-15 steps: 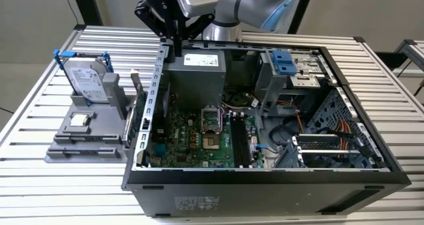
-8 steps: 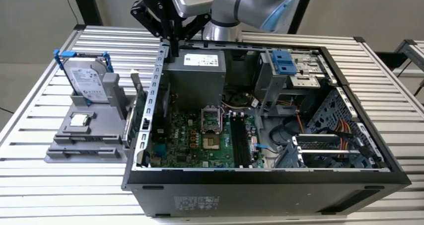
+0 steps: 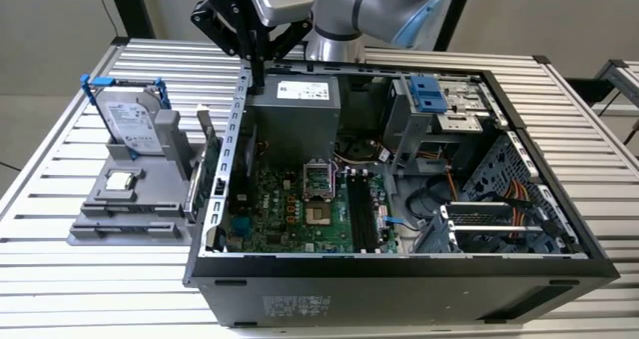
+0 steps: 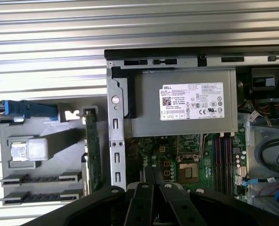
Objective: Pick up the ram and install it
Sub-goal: 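Reach for the ram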
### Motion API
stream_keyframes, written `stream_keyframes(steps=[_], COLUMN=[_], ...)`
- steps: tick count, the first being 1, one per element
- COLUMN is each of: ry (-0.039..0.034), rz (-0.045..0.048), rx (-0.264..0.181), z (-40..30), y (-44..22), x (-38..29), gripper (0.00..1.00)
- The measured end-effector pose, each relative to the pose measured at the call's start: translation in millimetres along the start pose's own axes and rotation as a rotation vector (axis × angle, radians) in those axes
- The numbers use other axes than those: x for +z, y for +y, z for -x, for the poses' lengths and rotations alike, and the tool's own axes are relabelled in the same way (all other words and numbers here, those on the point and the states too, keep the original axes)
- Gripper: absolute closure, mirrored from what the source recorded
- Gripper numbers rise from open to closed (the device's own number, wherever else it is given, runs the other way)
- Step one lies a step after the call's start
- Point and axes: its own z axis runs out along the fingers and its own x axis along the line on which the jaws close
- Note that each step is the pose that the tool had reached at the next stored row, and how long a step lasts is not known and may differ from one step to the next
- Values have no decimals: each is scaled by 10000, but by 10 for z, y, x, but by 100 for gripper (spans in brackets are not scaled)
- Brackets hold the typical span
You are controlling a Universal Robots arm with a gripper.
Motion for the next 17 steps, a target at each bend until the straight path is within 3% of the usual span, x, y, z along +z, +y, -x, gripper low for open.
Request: stream_keyframes(steps=[17], ry=[3], rz=[0], rx=[1], z=[-113], y=[-15], x=[-3], gripper=[100])
